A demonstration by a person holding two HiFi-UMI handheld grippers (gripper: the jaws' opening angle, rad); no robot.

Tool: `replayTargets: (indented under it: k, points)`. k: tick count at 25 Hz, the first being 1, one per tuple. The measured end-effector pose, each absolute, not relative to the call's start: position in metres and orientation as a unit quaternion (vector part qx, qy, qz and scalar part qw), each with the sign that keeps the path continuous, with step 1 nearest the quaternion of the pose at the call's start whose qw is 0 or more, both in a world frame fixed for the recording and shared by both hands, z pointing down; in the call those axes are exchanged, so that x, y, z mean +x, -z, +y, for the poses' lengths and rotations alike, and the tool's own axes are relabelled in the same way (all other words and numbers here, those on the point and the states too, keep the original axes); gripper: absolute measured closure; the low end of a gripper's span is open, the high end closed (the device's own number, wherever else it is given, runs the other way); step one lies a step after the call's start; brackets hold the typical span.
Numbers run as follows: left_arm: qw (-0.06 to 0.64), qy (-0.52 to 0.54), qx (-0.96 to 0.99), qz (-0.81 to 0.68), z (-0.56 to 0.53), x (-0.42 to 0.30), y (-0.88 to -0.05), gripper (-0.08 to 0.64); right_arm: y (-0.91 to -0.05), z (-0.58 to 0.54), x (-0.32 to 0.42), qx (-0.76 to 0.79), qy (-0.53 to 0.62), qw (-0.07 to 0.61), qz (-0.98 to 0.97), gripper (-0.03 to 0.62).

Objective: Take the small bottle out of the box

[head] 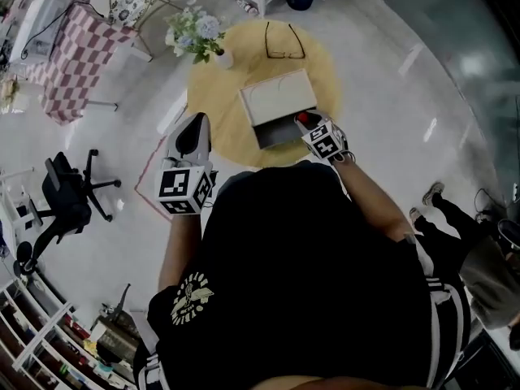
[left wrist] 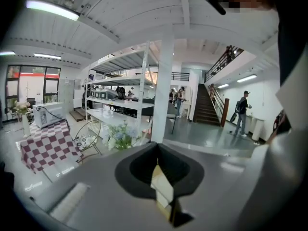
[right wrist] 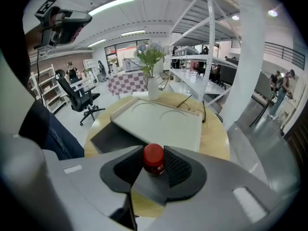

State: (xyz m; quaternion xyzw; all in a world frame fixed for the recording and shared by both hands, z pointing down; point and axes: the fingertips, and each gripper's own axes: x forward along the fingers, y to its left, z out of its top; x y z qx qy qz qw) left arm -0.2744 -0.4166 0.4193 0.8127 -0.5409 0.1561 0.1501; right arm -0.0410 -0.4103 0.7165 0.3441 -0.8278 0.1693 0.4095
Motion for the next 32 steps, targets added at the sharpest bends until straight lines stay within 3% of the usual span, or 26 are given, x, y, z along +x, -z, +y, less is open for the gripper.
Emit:
replayTargets:
  k: [8,10,13,16,18,32]
  points:
    - [0.132,-0.159,0.845,-0.493,-0.434,-0.251,-0.411,0.56,-0.652,-0.414,-0.032,0.388,-0.133,0.372,-0.833,0.431]
    - [0.129,-0.152,0.848,-0.491,-0.437,-0.243,-0.402,0.56,-0.591,-0.426,-0.028,0.417,-0.113,0.322,-0.843,0.433]
    - [0.106,-0.134,0.857,-0.486,-0.437,-0.221,-0.38,0.56,-0.471,-0.441,-0.027,0.453,-0.065,0.198,-0.867,0.584]
    - [0.069,-0.105,0.86,-0.494,-0.436,-0.199,-0.352,0.56,-0.365,-0.439,-0.023,0.446,-0.015,0.096,-0.89,0.584]
    - [0.047,-0.083,0.858,-0.505,-0.435,-0.185,-0.331,0.56,-0.32,-0.437,-0.009,0.45,0.011,0.065,-0.891,0.584]
    - [0.041,-0.068,0.782,-0.619,-0.409,-0.151,-0.327,0.56,-0.315,-0.444,0.017,0.339,-0.003,0.047,-0.94,0.584]
